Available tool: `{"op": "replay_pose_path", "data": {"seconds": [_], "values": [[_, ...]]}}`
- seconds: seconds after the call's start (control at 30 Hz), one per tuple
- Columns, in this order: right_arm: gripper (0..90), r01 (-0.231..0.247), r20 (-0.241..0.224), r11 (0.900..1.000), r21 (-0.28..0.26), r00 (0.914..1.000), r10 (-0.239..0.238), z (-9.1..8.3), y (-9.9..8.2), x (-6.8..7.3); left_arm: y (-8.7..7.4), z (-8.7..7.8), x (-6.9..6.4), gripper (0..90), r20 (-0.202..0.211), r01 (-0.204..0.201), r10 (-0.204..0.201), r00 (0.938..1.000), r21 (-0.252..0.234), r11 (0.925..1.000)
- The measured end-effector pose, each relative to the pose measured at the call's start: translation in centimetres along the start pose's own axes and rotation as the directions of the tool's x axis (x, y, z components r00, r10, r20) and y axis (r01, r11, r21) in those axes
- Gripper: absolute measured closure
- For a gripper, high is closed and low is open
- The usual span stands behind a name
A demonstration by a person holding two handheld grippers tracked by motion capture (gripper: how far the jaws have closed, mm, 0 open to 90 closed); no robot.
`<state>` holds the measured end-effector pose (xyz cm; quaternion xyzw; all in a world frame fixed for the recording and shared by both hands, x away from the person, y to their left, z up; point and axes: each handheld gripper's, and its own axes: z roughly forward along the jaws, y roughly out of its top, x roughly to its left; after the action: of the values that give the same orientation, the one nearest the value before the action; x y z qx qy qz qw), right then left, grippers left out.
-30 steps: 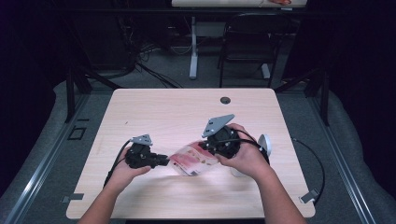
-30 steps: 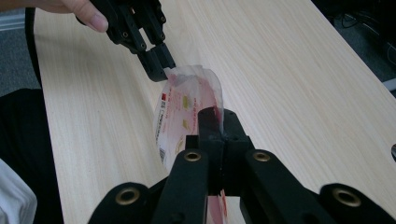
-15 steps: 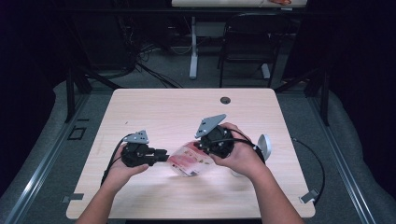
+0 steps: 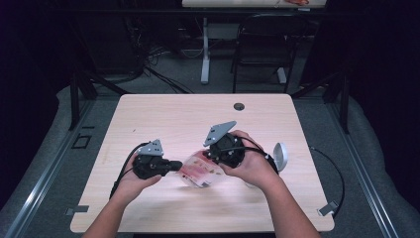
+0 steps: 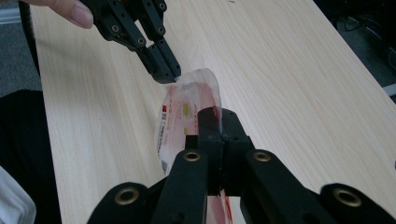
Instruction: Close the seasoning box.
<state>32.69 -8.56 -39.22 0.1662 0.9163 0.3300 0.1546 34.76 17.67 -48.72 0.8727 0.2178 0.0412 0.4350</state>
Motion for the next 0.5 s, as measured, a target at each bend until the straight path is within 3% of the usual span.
{"op": "replay_pose_path", "data": {"seconds": [0.33,0.5], "values": [[88.4,-0.008,-0.016,0.9999,-0.009,0.9998,0.007,0.29,0.34,0.03,-0.14,-0.05,-0.02,90.0,-0.021,-0.011,0.011,0.9997,0.003,0.9999],[83.7,-0.005,-0.016,1.0,0.006,0.9999,0.005,0.68,0.31,0.07,-0.25,-0.15,0.1,90.0,-0.021,-0.013,0.013,0.9997,0.0,0.9999]]}}
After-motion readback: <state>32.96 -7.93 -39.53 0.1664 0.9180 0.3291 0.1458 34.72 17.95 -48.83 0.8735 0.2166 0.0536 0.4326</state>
